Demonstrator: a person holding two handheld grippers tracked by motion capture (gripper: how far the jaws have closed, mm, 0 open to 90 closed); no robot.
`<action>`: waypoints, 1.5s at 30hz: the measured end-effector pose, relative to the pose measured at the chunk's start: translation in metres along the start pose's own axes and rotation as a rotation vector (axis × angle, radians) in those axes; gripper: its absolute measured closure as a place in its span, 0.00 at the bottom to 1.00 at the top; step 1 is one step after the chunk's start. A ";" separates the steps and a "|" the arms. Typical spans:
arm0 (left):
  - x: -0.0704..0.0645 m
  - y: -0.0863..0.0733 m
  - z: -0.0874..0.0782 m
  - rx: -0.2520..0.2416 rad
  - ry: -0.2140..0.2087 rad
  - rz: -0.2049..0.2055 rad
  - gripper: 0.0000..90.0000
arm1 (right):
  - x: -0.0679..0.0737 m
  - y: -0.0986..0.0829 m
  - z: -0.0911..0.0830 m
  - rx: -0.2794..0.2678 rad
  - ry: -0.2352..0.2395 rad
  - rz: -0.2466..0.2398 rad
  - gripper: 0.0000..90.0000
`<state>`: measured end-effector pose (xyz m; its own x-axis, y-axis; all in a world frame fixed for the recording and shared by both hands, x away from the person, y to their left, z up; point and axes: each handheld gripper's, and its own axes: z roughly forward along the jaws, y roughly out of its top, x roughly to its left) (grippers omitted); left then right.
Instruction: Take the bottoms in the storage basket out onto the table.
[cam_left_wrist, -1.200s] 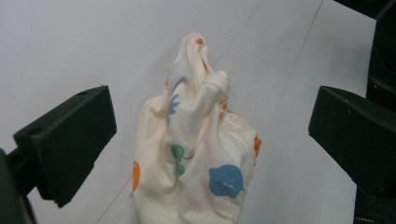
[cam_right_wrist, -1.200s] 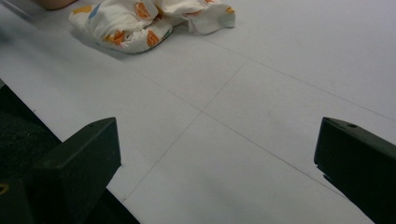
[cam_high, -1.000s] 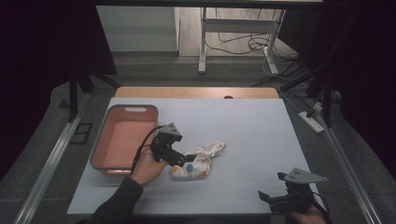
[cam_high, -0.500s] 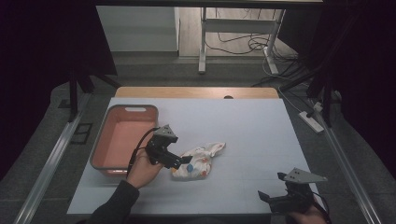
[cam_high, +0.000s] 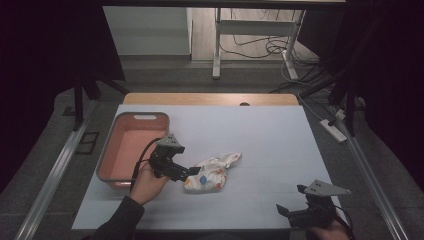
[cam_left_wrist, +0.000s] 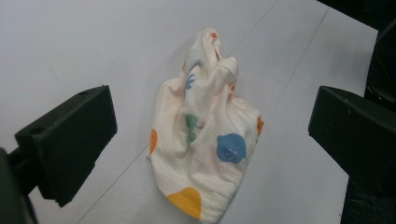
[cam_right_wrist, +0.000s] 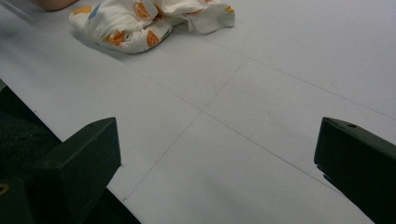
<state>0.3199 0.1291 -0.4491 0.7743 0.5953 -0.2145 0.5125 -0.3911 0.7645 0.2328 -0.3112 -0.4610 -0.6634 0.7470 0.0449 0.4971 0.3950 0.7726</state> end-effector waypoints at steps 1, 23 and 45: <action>0.000 0.000 -0.001 -0.003 0.000 -0.002 0.01 | 0.000 0.000 0.000 0.000 0.000 0.000 0.01; 0.003 -0.013 -0.024 -0.056 0.020 -0.051 0.00 | 0.000 0.000 0.000 0.001 -0.001 -0.004 0.01; 0.004 -0.029 -0.045 -0.101 0.040 -0.081 0.00 | 0.001 0.000 0.000 0.004 -0.002 -0.009 0.01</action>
<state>0.2911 0.1742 -0.4447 0.7154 0.6502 -0.2557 0.5316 -0.2691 0.8031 0.2320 -0.3102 -0.4608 -0.6663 0.7447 0.0368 0.4937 0.4036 0.7703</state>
